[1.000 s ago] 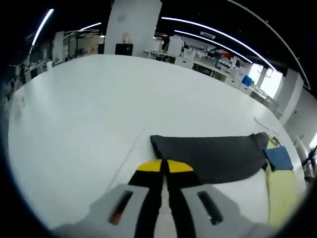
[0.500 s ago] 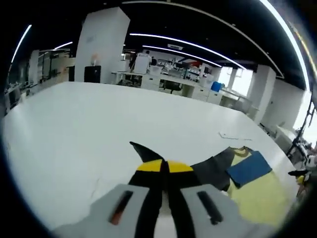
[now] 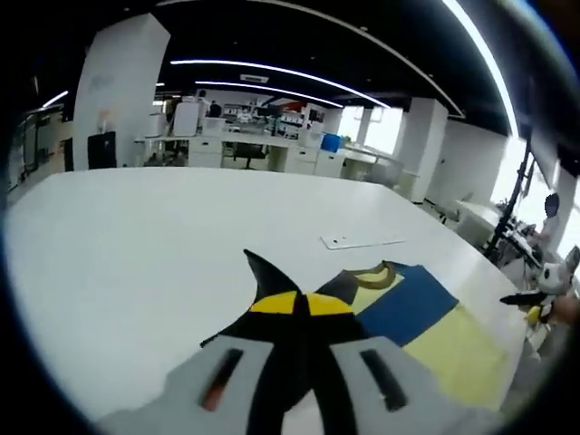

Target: Fold the garment on the visible template until the final outline fits inside the template.

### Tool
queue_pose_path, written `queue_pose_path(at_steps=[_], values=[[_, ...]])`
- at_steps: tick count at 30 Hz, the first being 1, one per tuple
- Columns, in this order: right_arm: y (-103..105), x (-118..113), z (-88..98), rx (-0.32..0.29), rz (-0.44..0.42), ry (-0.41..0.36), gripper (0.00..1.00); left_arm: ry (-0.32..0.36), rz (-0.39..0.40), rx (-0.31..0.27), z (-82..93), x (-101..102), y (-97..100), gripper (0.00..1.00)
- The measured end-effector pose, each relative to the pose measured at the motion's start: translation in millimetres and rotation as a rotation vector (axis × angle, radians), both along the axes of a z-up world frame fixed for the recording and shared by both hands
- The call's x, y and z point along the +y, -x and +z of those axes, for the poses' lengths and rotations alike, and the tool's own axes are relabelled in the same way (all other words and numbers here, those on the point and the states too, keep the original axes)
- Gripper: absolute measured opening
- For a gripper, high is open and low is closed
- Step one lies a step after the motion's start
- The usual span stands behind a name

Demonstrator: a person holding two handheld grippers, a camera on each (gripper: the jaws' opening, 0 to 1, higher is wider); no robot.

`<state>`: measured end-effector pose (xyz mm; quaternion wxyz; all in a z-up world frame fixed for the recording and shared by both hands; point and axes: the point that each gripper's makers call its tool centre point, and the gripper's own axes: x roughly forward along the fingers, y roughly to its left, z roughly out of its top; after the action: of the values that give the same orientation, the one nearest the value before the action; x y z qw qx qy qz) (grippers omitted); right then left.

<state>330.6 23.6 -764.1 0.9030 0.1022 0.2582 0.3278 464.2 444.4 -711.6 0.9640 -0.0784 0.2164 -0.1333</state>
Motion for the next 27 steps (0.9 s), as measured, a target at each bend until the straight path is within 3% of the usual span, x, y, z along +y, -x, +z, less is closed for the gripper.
queue_pose_path(at_steps=[5, 9, 27], values=[[4.4, -3.2, -4.3, 0.008, -0.012, -0.004, 0.88, 0.009, -0.046, 0.017, -4.4, -44.1, -7.3, 0.00], [6.6, -4.2, -6.5, 0.016, -0.019, -0.005, 0.88, 0.019, -0.085, 0.020, -7.2, -60.8, -26.9, 0.00], [13.0, -21.4, -9.8, 0.027, -0.064, -0.026, 0.87, 0.054, -0.289, 0.039, -15.5, -208.8, -58.3, 0.00]])
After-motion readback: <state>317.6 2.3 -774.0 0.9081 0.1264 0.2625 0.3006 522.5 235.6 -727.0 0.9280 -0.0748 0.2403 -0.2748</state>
